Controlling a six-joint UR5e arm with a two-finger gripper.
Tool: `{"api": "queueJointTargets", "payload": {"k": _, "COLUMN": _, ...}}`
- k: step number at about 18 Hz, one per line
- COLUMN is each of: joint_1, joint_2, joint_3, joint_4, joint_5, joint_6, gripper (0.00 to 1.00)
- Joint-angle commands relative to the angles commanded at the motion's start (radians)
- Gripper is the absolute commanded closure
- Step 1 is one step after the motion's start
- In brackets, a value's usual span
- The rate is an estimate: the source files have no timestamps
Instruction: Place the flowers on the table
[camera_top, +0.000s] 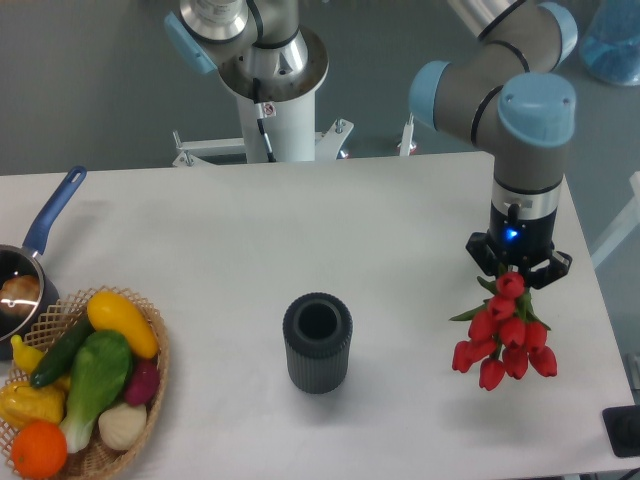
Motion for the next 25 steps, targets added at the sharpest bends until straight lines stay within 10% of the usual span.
{"api": "queueJointTargets", "payload": {"k": 10, "joint_1": -0.058, "joint_2": -0.018, "joint_3": -0.014, "joint_4": -0.002, "joint_5": 0.025, "joint_6": -0.011, "gripper": 1.00}}
{"api": "queueJointTargets", "payload": {"k": 14, "joint_1": -0.063, "joint_2": -0.023, "joint_3": -0.057, "joint_4": 0.005, "joint_5": 0.015, "joint_6": -0.011, "gripper": 0.59}}
{"api": "queueJointTargets", "payload": {"k": 16, "joint_1": -0.074, "joint_2": -0.023, "joint_3": -0.069, "joint_4": 0.011, "joint_5": 0.024, "joint_6": -0.011, "gripper": 0.00}}
{"api": "queueJointTargets", "payload": {"k": 25, "joint_1": -0.068, "joint_2": -0.011, "joint_3": -0.066, "joint_4": 0.017, "joint_5": 0.018, "joint_6": -0.002, "gripper": 0.00}}
